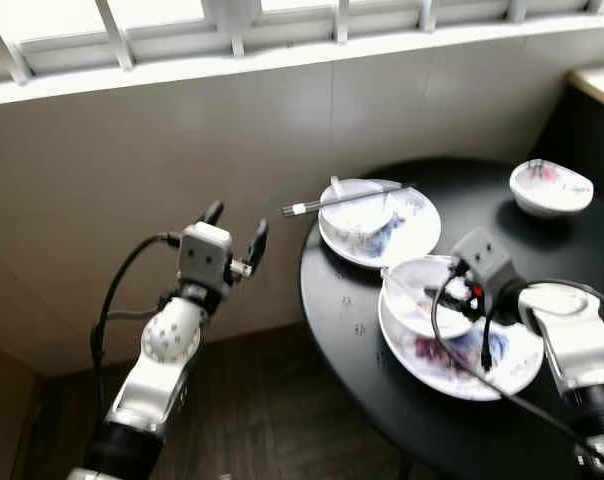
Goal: Kitchen organization
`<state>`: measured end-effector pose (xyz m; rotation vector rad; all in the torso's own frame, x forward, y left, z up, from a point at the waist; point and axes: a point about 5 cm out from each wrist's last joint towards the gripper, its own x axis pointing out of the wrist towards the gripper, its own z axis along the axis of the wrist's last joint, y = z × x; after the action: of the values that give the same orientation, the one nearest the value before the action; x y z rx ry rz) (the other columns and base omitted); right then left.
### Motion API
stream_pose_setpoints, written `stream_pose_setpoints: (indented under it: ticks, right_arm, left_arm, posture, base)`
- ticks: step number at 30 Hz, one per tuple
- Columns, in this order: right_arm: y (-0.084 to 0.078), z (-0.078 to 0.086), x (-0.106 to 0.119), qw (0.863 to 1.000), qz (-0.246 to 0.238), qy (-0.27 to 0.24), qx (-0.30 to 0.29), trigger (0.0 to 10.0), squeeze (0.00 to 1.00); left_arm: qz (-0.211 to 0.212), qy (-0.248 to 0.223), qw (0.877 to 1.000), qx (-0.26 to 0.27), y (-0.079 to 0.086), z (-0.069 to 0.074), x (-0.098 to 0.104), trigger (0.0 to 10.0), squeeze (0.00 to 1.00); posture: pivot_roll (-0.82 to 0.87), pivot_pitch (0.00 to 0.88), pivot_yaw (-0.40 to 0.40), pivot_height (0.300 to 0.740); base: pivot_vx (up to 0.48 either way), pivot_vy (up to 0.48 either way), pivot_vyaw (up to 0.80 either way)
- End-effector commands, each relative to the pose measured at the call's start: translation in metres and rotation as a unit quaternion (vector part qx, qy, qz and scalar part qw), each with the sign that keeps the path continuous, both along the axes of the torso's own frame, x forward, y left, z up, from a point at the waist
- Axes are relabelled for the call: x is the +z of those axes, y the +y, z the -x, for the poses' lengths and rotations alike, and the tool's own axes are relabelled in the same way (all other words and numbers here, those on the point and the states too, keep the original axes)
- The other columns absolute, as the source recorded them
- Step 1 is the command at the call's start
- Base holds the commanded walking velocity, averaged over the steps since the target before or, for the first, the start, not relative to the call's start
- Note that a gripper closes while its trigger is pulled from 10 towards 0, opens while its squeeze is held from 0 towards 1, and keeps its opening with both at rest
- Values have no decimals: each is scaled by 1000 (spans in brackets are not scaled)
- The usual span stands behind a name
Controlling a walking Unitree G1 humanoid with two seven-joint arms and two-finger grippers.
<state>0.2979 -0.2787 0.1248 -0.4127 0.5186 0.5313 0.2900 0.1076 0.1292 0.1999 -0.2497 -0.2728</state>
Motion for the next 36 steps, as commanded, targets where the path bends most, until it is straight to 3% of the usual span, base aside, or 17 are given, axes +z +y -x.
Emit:
stream_pose_setpoints:
  ticks: [1, 5, 12, 34, 36]
  right_arm:
    - [4, -5, -2, 1000, -16, -3, 7, 10000, 0]
    - [6, -6, -13, 999, -29, 11, 20, 10000, 0]
    - [12, -9, -13, 997, -56, 3, 49, 10000, 0]
    - [14, -4, -35, 994, -46, 50, 83, 10000, 0]
    - [14, -3, -37, 994, -48, 53, 85, 9529, 0]
  left_arm:
    - [-5, 2, 1000, -2, -2, -1, -1, 10000, 0]
    - [-7, 2, 1000, -1, -1, -1, -1, 10000, 0]
    - [-10, 3, 1000, -2, 0, -1, -1, 10000, 0]
    - [-18, 7, 1000, -3, 0, -2, -2, 10000, 0]
    - [-18, 7, 1000, -4, 0, -2, -2, 10000, 0]
  posture:
    - [-189, 0, 23, 740]
    - [-179, 0, 21, 740]
    - [-173, 0, 23, 740]
    - [-164, 0, 26, 740]
    - [-164, 0, 26, 740]
  base:
    - [0, 0, 0]
    - [0, 0, 0]
    - [0, 0, 0]
    - [0, 0, 0]
    - [0, 0, 0]
